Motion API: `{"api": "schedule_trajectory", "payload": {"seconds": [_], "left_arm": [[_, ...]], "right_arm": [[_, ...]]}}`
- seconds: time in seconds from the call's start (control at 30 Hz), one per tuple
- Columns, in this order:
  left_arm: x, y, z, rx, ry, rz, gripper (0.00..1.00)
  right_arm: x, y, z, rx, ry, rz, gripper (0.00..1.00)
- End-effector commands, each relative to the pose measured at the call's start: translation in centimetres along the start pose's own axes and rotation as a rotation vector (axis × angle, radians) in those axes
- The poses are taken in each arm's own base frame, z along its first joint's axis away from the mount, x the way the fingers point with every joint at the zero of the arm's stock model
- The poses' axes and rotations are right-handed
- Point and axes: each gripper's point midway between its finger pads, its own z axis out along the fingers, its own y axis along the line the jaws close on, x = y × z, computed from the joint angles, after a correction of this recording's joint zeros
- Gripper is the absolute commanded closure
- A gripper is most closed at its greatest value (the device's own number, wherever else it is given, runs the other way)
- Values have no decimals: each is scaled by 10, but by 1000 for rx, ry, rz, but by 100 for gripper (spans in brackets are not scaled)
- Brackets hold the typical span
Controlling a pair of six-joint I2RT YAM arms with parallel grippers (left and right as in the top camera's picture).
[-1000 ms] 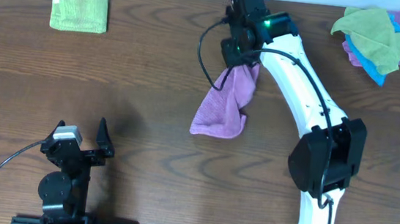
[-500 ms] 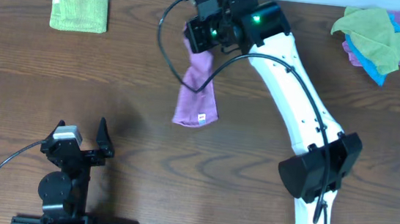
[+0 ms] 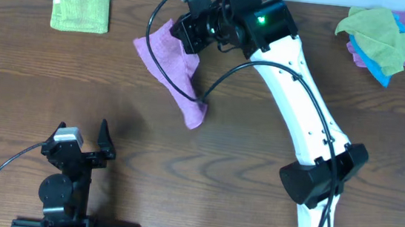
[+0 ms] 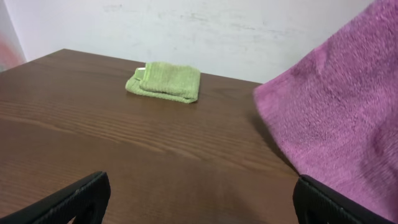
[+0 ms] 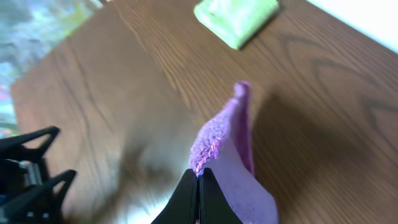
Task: Fold the cloth
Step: 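Drag the pink cloth leftward across the table with the right gripper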
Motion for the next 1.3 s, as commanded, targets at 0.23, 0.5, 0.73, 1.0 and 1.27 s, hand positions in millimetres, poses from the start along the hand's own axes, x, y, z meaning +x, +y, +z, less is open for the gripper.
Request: {"api": "schedule_trajectory", "payload": {"seconds": [0.23, 0.5, 0.73, 1.0, 1.27], "left_arm": [[18, 2, 3, -5, 41, -4, 5], [18, 2, 3, -5, 41, -4, 5], [18, 2, 3, -5, 41, -4, 4], [18, 2, 3, -5, 41, -4, 5], [17, 2, 3, -5, 41, -4, 5]], "right_arm": [[-27, 57, -31, -169, -81, -40, 99], [-20, 11, -30, 21, -60, 36, 99], [-17, 53, -20, -101, -38, -2, 99], [-6, 96, -9, -165, 3, -47, 99], [-3, 131, -18, -183, 2, -96, 99]]}}
